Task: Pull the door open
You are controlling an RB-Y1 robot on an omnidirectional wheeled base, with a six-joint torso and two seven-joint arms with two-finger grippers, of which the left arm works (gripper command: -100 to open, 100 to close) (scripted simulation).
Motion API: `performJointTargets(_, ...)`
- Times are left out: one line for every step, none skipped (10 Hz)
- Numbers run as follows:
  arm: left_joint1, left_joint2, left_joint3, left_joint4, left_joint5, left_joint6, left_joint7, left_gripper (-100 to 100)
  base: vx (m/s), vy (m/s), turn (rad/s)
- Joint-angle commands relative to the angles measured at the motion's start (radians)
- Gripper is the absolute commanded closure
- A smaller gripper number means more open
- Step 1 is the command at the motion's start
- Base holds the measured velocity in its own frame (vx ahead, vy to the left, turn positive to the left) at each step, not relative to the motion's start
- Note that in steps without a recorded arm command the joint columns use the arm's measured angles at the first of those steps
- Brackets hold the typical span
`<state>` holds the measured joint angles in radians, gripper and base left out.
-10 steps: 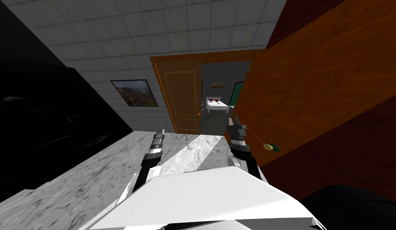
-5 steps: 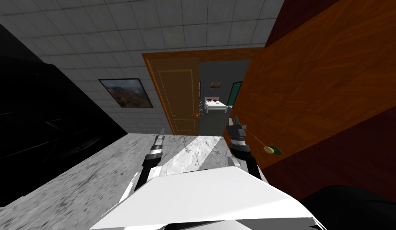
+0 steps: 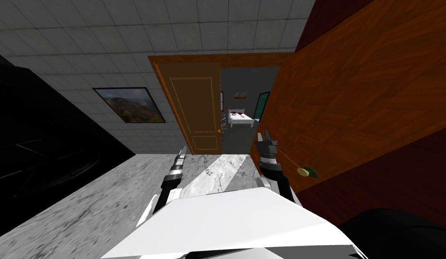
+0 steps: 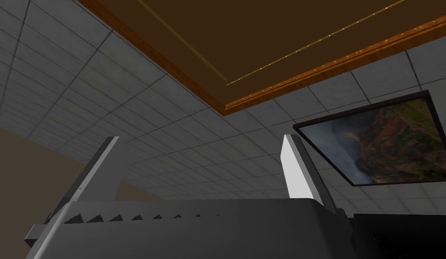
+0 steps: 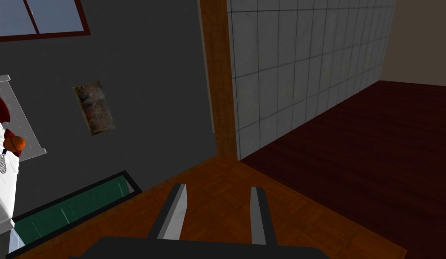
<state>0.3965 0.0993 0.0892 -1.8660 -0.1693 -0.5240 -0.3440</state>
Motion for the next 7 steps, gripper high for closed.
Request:
performJointTargets(-0.005, -0.002, 0.007, 0.028, -0.009, -0.008, -0.04, -100, 0.125, -0.069, -0.063)
performJointTargets(-0.01, -0.002, 0.014, 0.05, -0.013, -0.015, -0.061, -100, 0.11, -0.057, -0.063)
performJointTargets(-0.015, -0.001, 0.021, 0.072, -0.017, -0.022, -0.083, -100, 0.09, -0.047, -0.073)
performJointTargets(-0.02, -0.001, 0.027, 0.094, -0.021, -0.029, -0.105, -100, 0.103, -0.043, -0.08)
performJointTargets(-0.025, -0.001, 0.034, 0.116, -0.025, -0.036, -0.128, -100, 0.123, -0.058, -0.066)
performJointTargets(-0.03, -0.001, 0.041, 0.139, -0.029, -0.043, -0.15, -100, 0.115, -0.056, -0.077)
performJointTargets(-0.035, -0.001, 0.048, 0.161, -0.033, -0.05, -0.172, -100, 0.11, -0.056, -0.082)
